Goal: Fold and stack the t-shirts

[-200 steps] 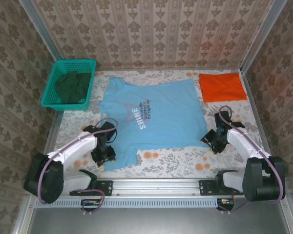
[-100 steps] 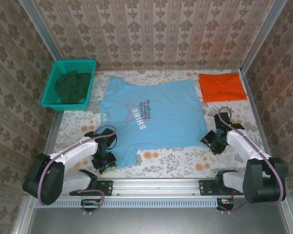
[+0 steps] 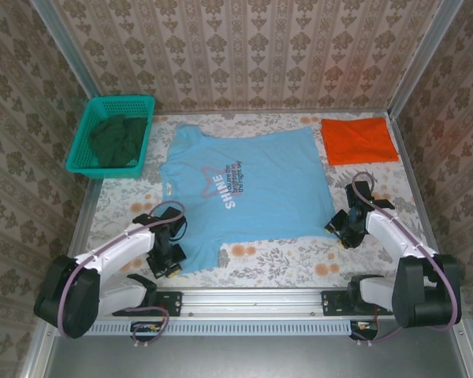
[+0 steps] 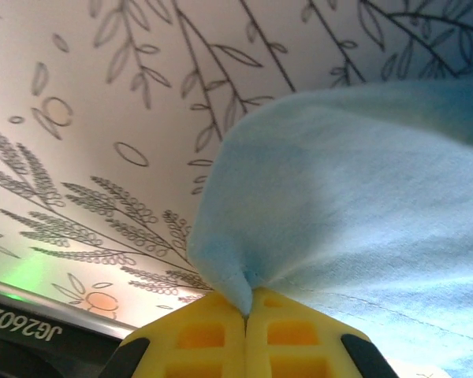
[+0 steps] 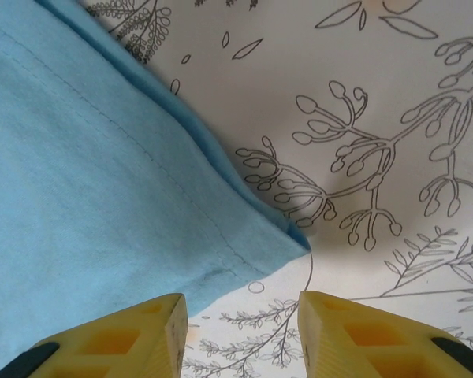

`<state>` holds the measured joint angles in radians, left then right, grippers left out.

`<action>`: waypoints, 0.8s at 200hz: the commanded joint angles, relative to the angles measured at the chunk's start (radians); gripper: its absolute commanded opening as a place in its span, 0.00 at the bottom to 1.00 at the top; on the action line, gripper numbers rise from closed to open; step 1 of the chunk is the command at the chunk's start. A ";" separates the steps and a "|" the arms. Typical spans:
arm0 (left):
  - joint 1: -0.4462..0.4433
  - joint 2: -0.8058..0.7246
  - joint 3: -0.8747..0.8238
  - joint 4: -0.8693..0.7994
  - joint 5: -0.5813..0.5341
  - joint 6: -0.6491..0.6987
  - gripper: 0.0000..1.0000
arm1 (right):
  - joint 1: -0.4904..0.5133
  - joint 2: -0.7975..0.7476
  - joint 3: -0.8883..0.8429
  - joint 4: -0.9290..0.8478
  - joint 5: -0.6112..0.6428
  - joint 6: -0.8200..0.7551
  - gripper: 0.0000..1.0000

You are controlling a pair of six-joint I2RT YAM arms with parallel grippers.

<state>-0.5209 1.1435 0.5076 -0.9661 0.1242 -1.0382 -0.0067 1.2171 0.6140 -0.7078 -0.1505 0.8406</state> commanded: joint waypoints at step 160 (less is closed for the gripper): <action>-0.034 0.105 0.327 -0.240 -0.070 0.148 0.00 | -0.001 -0.040 0.043 -0.080 0.082 -0.006 0.00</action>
<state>-0.5560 1.1927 0.6914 -1.1454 0.0784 -0.9783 -0.0101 1.2301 0.5968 -0.7094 -0.1226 0.8577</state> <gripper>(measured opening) 0.040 0.062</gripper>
